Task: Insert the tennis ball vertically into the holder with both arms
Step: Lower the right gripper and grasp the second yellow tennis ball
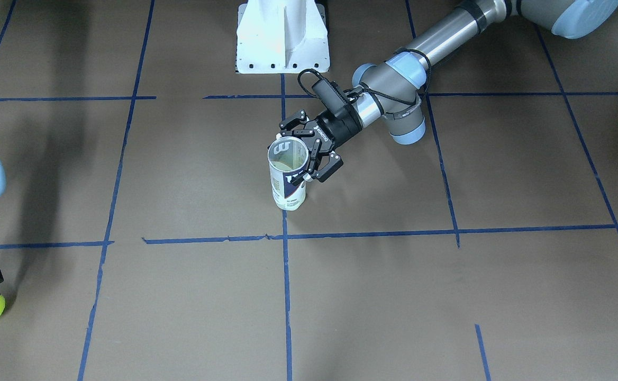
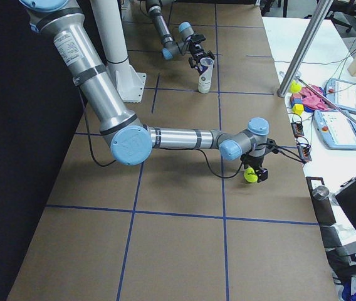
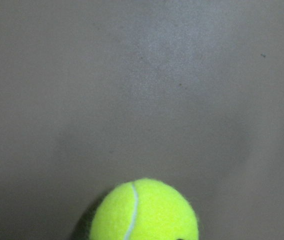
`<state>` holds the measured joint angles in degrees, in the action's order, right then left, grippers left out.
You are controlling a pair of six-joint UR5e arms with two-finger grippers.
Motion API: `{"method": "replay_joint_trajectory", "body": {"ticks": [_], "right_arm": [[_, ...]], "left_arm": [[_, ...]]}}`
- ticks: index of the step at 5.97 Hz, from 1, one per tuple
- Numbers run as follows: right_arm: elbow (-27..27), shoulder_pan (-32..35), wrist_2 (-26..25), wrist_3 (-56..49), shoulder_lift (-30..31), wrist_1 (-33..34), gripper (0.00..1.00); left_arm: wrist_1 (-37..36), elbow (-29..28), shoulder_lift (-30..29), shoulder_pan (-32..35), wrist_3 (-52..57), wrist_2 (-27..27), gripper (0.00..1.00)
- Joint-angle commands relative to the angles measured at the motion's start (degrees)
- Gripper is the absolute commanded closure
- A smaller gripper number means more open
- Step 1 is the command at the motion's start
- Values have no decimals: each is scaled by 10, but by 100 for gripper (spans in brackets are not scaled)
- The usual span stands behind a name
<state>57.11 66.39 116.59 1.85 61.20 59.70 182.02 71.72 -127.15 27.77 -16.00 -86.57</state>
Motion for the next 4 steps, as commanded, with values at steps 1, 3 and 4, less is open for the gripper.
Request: {"method": "replay_joint_trajectory", "body": {"ticks": [1,3,4], "right_arm": [[-8,-9,-10,2,-2,-2,1],[-9,-13,-14,5,-3,-2,64],[-6,-14,-17,5,-4,-4,97]], "left_arm": [[1,0,1,0,0,0,5],[0,0,1,0,0,0,5],[0,0,1,0,0,0,5]]}}
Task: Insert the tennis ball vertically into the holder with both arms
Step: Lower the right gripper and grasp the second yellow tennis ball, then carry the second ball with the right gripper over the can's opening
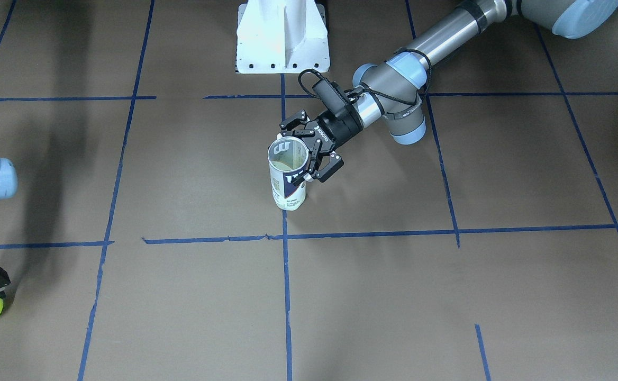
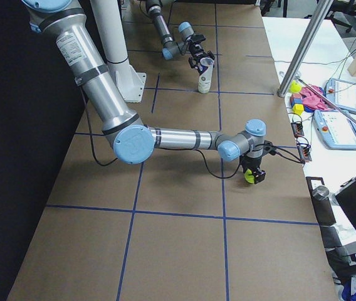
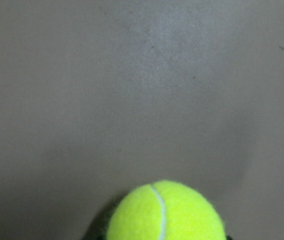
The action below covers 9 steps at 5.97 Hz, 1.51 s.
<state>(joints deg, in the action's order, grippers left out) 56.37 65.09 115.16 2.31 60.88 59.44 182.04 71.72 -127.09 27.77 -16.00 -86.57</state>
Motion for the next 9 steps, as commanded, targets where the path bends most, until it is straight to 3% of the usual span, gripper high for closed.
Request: {"method": "replay_joint_trajectory", "body": {"ticks": [1,2,5,6,9], "right_arm": [[7,1,-2,5,-9,0,100],[24,6,8,24,-24,8,100],[203,-13,63,243,-36,173,100],[277,-42,66,328,-36,226,100],[415,-122,65,518,-93,347,100]], "left_arm": [[1,0,0,0,0,0,5],[1,0,0,0,0,0,5],[1,0,0,0,0,0,5],[1,0,0,0,0,0,5],[0,0,-1,0,0,0,5]]}}
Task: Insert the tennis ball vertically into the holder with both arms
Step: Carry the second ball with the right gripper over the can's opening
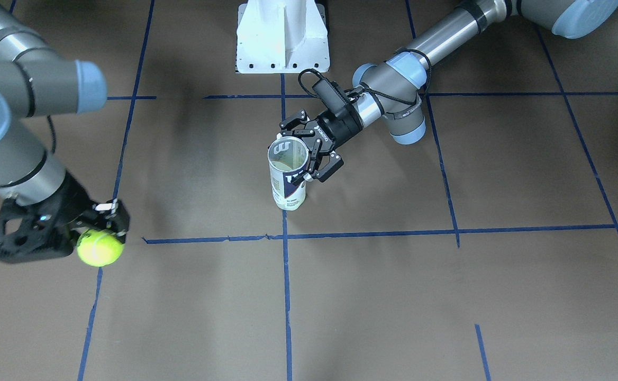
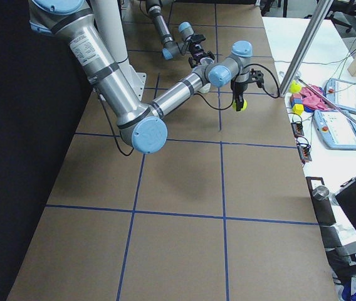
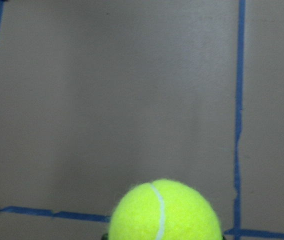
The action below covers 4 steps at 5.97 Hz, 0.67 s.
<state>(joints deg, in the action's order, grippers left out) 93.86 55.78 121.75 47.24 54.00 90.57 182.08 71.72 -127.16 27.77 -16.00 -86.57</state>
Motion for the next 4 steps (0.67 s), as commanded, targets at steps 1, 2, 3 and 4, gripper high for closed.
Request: {"method": "replay_joint_trajectory", "body": {"ticks": [1,2,3,4], "right_arm": [[60,-61,-9,158,-49,41,100],[74,-93,-35,232,-83,61,100],[74,-133,-81,275,-142,125,100],[73,-156,-102,308,-176,160,100]], "left_arm": [[0,0,0,0,0,0,5],[0,0,0,0,0,0,5],[0,0,0,0,0,0,5],[0,0,0,0,0,0,5]]}}
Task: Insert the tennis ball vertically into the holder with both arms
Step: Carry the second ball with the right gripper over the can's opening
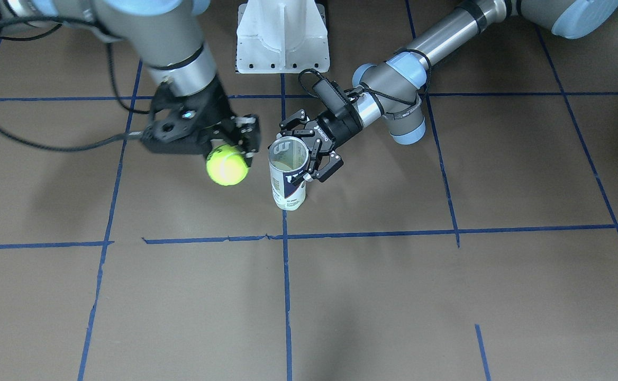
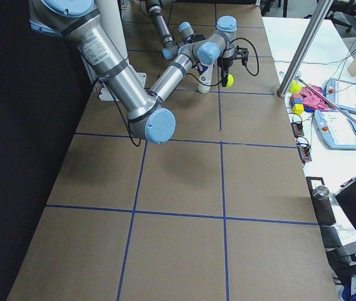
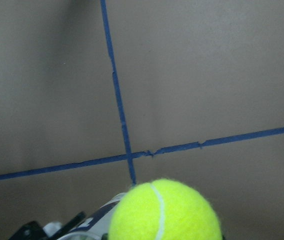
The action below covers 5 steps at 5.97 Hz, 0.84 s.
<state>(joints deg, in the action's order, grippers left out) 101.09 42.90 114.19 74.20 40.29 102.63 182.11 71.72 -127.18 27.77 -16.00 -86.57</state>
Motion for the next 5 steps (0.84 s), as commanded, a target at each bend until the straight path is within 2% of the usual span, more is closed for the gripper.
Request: {"method": "replay_joint_trajectory", "body": {"ticks": [1,2,3,4,5], "right_arm": [[1,-42,-37,52,-49,40,97],[-2,-67,-64,52,-51,40,96],[-5,-75,-67,52,-51,40,83],[-5,-77,-68,46,-52,39,1],[-7,-78,-67,44,-56,38,0]], "left_arm": [[-1,0,-1,0,0,1,5],[0,0,0,0,0,0,5],[0,0,-1,0,0,0,5],[0,0,-1,0,0,0,5],[0,0,-1,0,0,1,5]]}}
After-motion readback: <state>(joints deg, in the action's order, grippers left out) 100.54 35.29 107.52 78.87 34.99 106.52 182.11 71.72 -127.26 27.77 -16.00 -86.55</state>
